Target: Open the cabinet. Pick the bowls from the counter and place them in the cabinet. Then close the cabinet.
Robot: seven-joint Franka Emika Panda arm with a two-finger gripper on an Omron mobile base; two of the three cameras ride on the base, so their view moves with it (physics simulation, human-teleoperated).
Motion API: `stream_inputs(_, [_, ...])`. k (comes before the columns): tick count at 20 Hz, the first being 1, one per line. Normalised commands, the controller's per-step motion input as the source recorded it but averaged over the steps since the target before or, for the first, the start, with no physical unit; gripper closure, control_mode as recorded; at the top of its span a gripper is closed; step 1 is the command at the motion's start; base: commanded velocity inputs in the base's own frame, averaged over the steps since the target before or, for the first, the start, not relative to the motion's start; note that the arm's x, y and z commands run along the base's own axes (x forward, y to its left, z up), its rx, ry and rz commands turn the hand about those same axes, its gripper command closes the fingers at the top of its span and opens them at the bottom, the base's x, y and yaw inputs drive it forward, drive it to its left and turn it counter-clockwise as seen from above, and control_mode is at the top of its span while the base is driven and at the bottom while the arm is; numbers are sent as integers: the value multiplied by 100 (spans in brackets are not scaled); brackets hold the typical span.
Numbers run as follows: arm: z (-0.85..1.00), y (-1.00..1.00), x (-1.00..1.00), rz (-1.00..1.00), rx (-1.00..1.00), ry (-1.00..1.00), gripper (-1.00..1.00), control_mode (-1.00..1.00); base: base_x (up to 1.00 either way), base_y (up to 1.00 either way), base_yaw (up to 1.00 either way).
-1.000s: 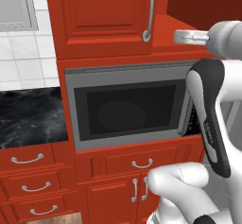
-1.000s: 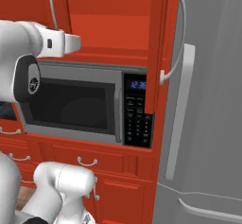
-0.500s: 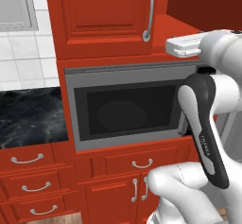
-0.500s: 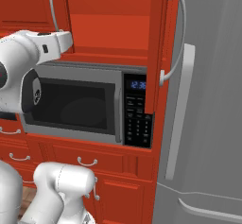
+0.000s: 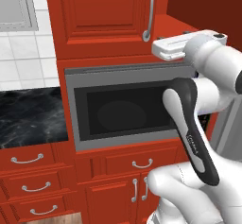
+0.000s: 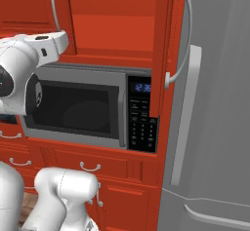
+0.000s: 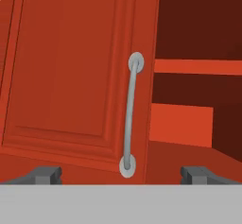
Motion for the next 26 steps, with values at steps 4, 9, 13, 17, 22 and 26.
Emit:
stream_inputs(4, [0,4,45,0,0,0,-100,-100,0,0,0])
stream_inputs(9, [0,0,50,0,0,0,-100,-100,0,0,0])
stream_inputs(13, [0,0,51,0,4,0,-100,-100,0,0,0])
stream_inputs(17, [0,0,49,0,0,-3,-100,-100,0,0,0])
stream_inputs(22, [0,1,52,0,0,-5,-100,-100,0,0,0])
stream_inputs(26, [0,6,52,0,0,-4,-100,-100,0,0,0])
